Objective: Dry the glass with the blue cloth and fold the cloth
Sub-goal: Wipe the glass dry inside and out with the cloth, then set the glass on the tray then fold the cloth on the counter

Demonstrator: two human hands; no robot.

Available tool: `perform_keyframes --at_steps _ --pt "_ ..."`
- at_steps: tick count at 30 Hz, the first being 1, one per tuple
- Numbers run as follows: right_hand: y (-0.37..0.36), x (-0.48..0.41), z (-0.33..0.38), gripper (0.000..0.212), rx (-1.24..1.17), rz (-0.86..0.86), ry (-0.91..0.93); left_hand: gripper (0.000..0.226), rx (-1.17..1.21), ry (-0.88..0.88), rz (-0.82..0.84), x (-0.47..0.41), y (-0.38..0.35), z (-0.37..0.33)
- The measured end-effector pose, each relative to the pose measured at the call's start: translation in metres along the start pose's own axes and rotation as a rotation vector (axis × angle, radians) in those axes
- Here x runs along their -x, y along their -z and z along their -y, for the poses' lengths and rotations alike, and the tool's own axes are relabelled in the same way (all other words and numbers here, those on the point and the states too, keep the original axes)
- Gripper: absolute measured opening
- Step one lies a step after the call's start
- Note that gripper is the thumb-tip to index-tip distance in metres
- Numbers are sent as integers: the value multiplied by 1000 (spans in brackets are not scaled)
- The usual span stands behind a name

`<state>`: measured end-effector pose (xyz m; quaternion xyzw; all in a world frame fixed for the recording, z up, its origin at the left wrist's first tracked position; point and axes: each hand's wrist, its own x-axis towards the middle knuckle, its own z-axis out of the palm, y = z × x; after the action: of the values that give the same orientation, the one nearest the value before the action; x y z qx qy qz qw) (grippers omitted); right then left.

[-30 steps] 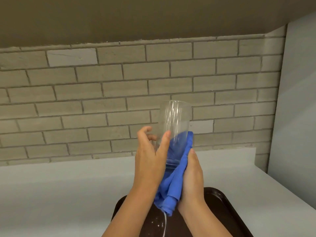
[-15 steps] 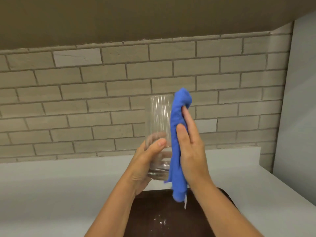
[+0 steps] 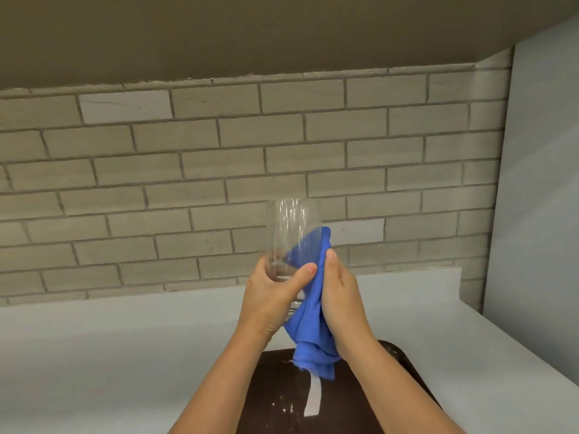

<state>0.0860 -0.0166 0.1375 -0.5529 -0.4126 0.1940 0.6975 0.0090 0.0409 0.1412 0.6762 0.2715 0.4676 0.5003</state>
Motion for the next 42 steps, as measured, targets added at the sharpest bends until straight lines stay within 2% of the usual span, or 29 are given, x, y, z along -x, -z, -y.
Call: perform_keyframes --at_steps 3,5,7,11,14,17,20,22,25,28,33,39,42 --pt "15 1 -12 36 215 10 41 54 -38 -1 -115 -6 -6 11" --pt "29 4 -22 35 297 51 7 48 -69 9 -184 -11 -9 17" --pt "46 7 -27 33 204 40 -102 54 -65 39 -200 -13 -11 27" --pt "88 7 -24 36 -153 -84 -305 60 15 102 -151 -3 -15 65" --pt "115 7 -24 41 -369 -129 -348 66 3 138 -100 10 -14 91" --pt "129 14 -33 44 -443 -108 -413 65 -34 120 -117 19 -9 105" --pt "133 22 -56 53 -355 -33 -475 68 -27 104 -156 24 1 112" --pt "127 26 -73 58 -192 30 -499 71 -33 81 -193 26 7 116" --pt "107 29 -99 40 -1 30 -472 76 -52 52 -218 31 12 123" --pt "85 24 -121 32 200 34 -404 77 -58 50 -201 33 10 129" --pt "74 14 -141 28 210 -34 -421 88 -88 120 -90 36 -4 147" --pt "94 4 -147 36 216 -131 -422 86 -76 219 -19 41 -27 177" --pt "105 2 -149 33 218 -179 -407 88 -87 245 17 41 -35 190"
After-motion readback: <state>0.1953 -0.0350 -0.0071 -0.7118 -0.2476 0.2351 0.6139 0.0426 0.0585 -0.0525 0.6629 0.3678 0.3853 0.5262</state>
